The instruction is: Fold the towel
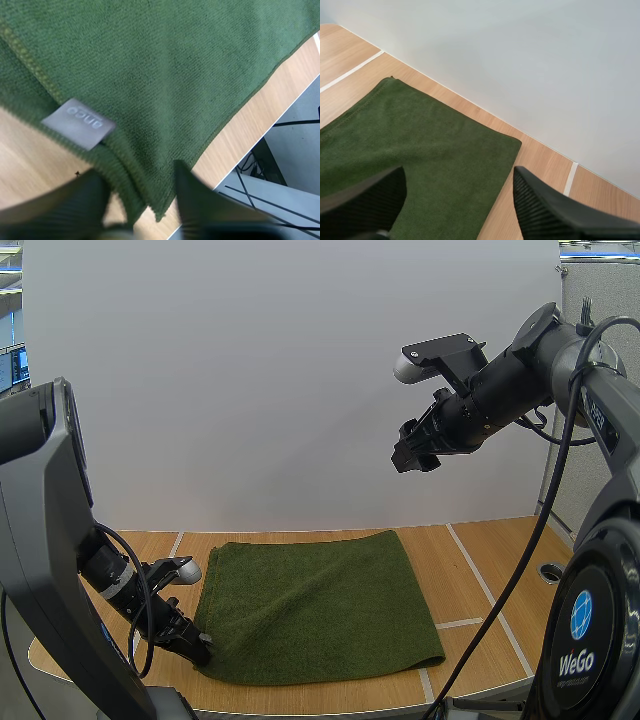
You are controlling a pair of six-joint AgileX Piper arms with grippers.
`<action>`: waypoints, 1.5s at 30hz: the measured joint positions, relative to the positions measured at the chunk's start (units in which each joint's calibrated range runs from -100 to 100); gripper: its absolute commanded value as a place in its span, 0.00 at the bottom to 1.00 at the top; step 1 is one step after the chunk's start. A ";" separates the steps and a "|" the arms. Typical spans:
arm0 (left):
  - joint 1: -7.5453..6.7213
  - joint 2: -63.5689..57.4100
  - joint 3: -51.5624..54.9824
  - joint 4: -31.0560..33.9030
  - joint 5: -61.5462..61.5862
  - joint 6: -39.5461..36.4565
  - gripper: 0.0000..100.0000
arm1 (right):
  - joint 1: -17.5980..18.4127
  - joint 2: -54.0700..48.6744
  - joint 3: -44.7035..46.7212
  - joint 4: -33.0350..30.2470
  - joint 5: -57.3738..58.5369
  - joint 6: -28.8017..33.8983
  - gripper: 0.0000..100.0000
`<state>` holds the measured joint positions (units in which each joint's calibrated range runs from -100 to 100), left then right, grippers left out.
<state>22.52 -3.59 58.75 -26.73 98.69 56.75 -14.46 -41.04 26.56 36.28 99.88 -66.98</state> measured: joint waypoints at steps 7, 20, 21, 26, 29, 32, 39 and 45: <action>0.00 0.00 0.00 -0.41 0.00 0.19 1.00 | 0.00 0.00 0.00 0.00 0.00 0.00 0.45; 0.09 -12.11 -5.62 -4.57 0.19 -0.09 1.00 | 0.00 0.00 0.00 1.16 0.00 1.36 0.00; 0.09 -13.77 -5.77 -5.34 0.19 -0.09 1.00 | 0.00 0.00 0.00 1.42 0.00 1.64 0.00; 0.09 -19.20 -5.77 -6.19 0.19 -0.09 1.00 | 0.00 0.00 0.00 2.55 0.00 3.51 0.00; 0.09 -20.17 -5.77 -6.29 0.30 -0.09 1.00 | 0.00 0.00 0.00 3.75 0.00 4.05 0.00; 0.09 -20.28 -5.77 -6.29 0.30 -0.09 1.00 | 0.00 0.00 0.00 3.87 0.00 4.39 0.00; 0.09 -20.28 -5.77 -6.29 0.30 -0.09 1.00 | 0.00 0.00 0.00 7.83 0.00 5.71 0.00; 0.09 -20.28 -5.77 -6.29 0.30 -0.09 1.00 | 4.48 -1.82 0.74 6.03 -1.05 10.41 0.00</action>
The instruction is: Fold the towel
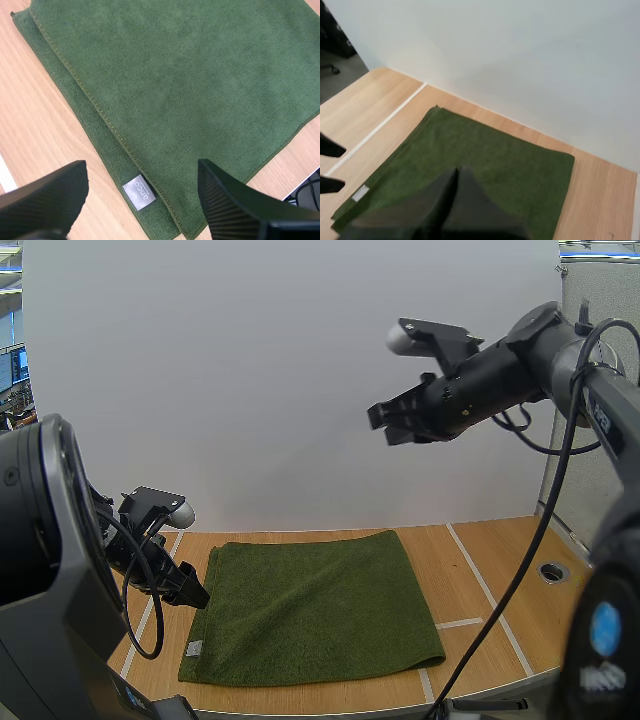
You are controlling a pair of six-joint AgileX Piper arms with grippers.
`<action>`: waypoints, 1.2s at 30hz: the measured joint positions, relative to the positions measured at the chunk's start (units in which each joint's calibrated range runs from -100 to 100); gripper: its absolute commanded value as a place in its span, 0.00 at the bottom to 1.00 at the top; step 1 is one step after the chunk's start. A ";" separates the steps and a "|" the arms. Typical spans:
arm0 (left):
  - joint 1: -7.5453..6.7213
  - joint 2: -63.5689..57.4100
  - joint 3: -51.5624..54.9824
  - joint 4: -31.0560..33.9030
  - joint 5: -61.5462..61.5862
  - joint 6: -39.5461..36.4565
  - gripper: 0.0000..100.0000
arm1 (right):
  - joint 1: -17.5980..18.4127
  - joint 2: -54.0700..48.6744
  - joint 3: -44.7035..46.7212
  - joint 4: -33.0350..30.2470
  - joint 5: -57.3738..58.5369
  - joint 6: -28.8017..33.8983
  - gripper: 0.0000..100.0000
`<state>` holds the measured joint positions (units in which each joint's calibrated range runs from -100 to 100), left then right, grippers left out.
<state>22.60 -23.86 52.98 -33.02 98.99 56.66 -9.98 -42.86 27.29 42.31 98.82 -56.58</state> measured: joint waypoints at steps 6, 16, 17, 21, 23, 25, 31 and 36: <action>0.00 0.00 0.00 0.00 0.00 0.00 1.00 | 10.66 -12.56 4.29 -16.81 -14.58 15.33 0.00; 0.00 0.00 0.00 0.00 0.00 0.00 1.00 | 11.49 -17.85 4.98 -27.92 -17.70 25.48 0.00; 0.00 0.00 0.00 0.00 0.00 0.00 1.00 | 11.49 -18.24 4.98 -28.55 -17.70 26.60 0.00; -0.24 -0.68 0.00 0.00 0.00 0.00 1.00 | 11.49 -19.71 5.02 -32.65 -16.80 30.60 0.00; -1.16 -2.35 0.00 0.11 -0.23 0.00 1.00 | 11.49 -20.13 5.02 -34.21 -16.79 31.06 0.00; -2.60 -3.92 0.00 0.11 -0.37 0.00 1.00 | 11.49 -20.28 5.02 -35.51 -16.37 32.26 0.00; -12.12 -18.44 0.00 0.01 0.21 0.00 1.00 | 11.49 -20.57 5.13 -37.10 -11.20 33.01 0.00; -12.68 -24.72 0.00 -0.09 0.39 0.00 1.00 | 11.49 -20.57 5.13 -37.10 -10.69 33.01 0.00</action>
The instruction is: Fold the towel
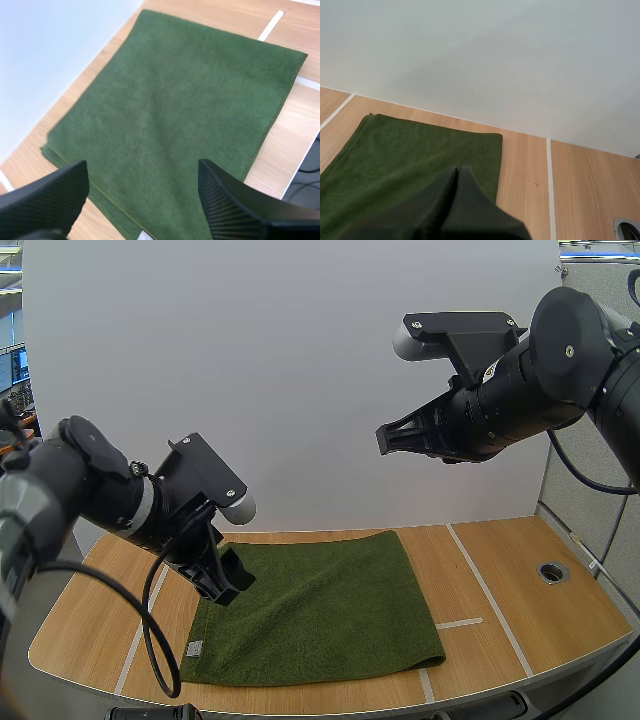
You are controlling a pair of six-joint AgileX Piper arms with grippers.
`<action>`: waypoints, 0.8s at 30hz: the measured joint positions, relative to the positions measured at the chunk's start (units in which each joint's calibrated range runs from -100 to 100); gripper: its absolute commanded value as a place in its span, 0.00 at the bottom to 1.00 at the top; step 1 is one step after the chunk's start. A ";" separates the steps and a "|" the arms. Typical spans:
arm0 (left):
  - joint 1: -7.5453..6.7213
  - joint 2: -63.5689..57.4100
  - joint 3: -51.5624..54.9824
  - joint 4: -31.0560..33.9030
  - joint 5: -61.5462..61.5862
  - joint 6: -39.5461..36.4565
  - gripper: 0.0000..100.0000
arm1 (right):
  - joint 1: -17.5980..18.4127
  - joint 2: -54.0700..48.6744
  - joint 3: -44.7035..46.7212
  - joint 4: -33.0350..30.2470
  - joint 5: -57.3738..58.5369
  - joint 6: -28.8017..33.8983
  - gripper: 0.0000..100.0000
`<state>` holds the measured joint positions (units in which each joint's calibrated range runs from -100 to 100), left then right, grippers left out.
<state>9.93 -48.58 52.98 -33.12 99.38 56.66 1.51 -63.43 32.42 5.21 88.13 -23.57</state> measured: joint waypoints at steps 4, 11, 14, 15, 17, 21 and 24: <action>0.00 -3.80 0.00 0.00 0.00 0.00 1.00 | 0.00 0.00 0.00 0.00 0.00 0.00 0.00; 0.00 -4.39 0.00 0.00 0.13 0.00 1.00 | 0.00 0.00 0.00 0.13 0.00 0.00 0.00; 0.00 -4.39 0.00 0.00 0.13 0.00 1.00 | 0.00 0.00 0.00 0.13 0.00 0.00 0.00; 0.00 -4.39 0.00 -0.49 0.13 -0.38 1.00 | 0.00 0.00 0.00 0.13 0.00 0.00 0.00; 0.00 -4.39 0.00 -0.93 0.13 -0.49 1.00 | 0.00 0.00 0.00 0.13 0.00 0.00 0.00; 0.00 -4.78 0.15 -3.65 0.13 -1.65 1.00 | 0.00 -0.17 0.00 0.13 0.17 0.00 0.00; 0.00 -8.79 1.77 -12.09 0.13 -2.15 1.00 | 0.00 -1.76 0.15 0.13 -0.51 0.00 0.00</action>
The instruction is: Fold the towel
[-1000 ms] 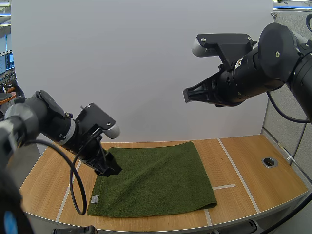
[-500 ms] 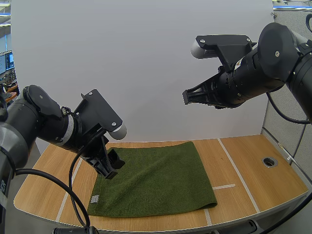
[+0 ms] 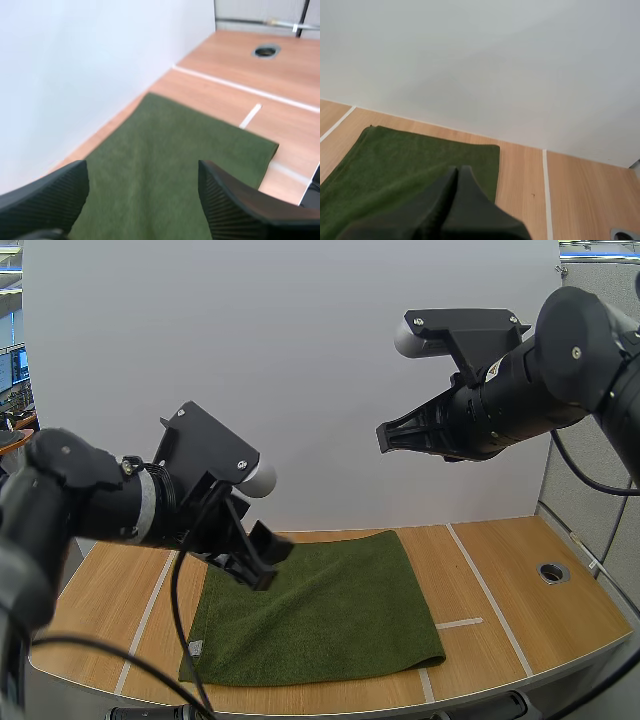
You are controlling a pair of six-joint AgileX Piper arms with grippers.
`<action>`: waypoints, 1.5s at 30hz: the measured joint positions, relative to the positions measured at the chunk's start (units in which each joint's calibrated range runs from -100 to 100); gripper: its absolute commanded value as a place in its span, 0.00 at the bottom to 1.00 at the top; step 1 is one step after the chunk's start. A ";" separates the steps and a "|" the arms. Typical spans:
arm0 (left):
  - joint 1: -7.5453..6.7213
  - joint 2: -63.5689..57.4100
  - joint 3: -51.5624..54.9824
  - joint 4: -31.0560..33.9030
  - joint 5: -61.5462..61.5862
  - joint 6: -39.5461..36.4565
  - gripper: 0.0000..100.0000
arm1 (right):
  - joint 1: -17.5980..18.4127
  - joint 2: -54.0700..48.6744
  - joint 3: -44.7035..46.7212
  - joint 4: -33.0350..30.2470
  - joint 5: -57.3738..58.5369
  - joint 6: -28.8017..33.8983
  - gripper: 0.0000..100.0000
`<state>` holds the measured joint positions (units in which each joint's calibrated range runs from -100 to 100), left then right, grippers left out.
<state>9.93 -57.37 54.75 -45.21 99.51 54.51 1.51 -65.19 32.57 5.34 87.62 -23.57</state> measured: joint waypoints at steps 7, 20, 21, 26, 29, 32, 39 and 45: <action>0.00 -19.61 4.39 -5.35 0.06 -2.73 1.00 | 0.00 -5.80 2.29 -0.12 -6.12 0.03 0.00; -1.32 -40.89 4.88 -2.47 -4.53 -13.12 1.00 | 0.00 -9.62 7.00 -0.12 -10.00 1.87 0.00; -1.40 -41.12 4.88 -1.83 -5.38 -13.86 1.00 | 0.00 -9.62 7.00 -0.12 -10.39 1.98 0.00; -10.69 -42.42 5.00 25.77 -26.63 -36.65 1.00 | 0.00 -12.42 7.00 -0.12 -11.37 2.28 0.00; -12.55 -42.42 5.00 35.11 -30.01 -42.63 1.00 | 0.00 -13.06 7.00 -0.23 -11.37 2.28 0.00; -15.07 -42.42 5.00 50.99 -34.26 -55.95 1.00 | 0.00 -15.54 7.00 -0.23 -11.37 2.37 0.00; -19.53 -42.42 5.00 61.46 -29.84 -61.04 1.00 | 0.00 -16.97 11.09 -0.70 -9.34 2.47 0.00; -19.58 -36.38 5.00 65.50 -28.36 -62.09 1.00 | 1.11 -16.85 19.98 -3.95 -7.16 2.47 0.00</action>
<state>-9.65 -93.76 59.75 20.29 71.14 -7.58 2.62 -82.04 52.55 1.39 80.46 -21.10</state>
